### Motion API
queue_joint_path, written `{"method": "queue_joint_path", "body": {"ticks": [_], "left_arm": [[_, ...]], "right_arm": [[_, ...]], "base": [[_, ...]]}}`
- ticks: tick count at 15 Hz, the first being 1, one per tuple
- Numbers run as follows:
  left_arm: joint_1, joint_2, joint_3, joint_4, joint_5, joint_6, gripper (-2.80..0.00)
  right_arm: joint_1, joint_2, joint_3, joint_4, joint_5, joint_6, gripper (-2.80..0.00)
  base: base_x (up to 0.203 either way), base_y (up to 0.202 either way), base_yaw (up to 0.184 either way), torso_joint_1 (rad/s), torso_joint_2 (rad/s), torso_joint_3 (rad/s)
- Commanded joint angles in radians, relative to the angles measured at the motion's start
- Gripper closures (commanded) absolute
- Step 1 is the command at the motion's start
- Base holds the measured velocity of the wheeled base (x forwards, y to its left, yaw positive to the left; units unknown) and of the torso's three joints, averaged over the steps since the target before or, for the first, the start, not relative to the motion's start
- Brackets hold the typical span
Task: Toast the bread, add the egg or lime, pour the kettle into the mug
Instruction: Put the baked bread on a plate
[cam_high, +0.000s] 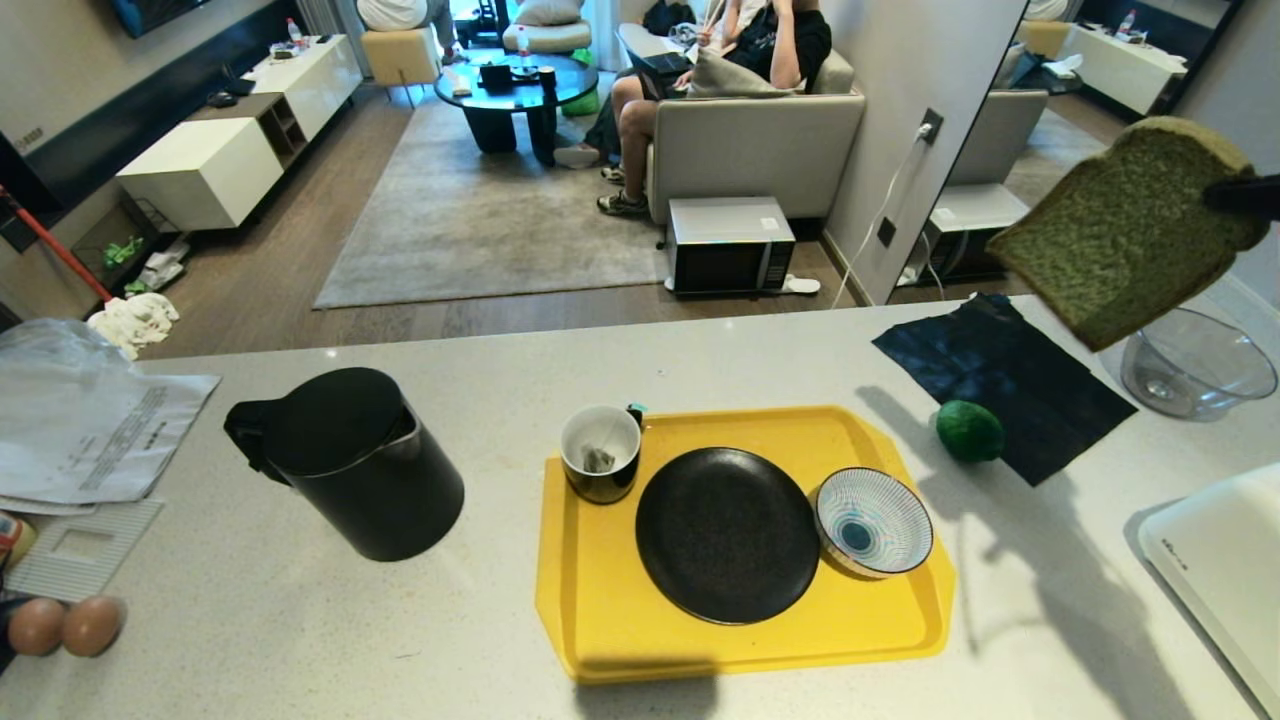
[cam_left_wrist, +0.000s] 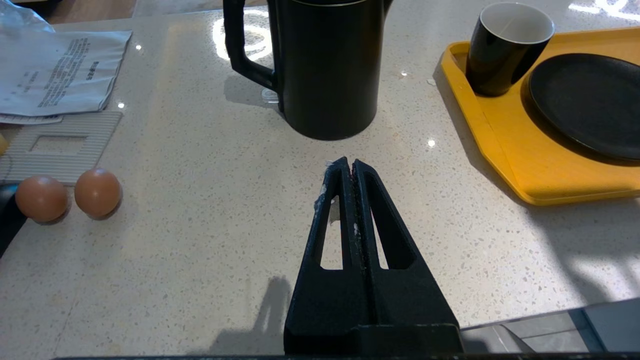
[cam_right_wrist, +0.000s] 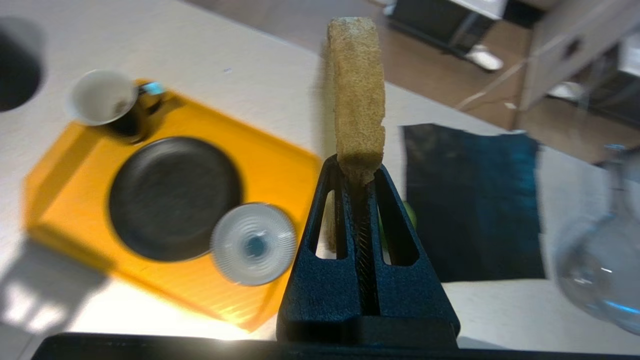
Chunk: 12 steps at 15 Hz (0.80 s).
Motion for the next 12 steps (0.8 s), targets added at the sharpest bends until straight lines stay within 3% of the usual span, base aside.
{"method": "queue_joint_path", "body": {"ticks": [1,3,9,12], "left_arm": [[0.0,-0.001,0.017,-0.001,0.0,0.0,0.0],[0.0,-0.001,0.017,-0.001,0.0,0.0,0.0],[0.0,-0.001,0.017,-0.001,0.0,0.0,0.0],[0.0,-0.001,0.017,-0.001,0.0,0.0,0.0]], "right_arm": [[0.025,-0.032,0.06,0.007,0.021,-0.001,0.0],[0.091,-0.06,0.138,0.009,0.007,0.003,0.0],[0.511,-0.146,0.411,0.004,-0.285,-0.026,0.0],[0.641,-0.14,0.518,-0.002,-0.366,-0.041,0.0]], "base": [[0.0,0.0,0.0,0.0,0.0,0.0],[0.0,0.0,0.0,0.0,0.0,0.0],[0.0,0.0,0.0,0.0,0.0,0.0],[0.0,0.0,0.0,0.0,0.0,0.0]]}}
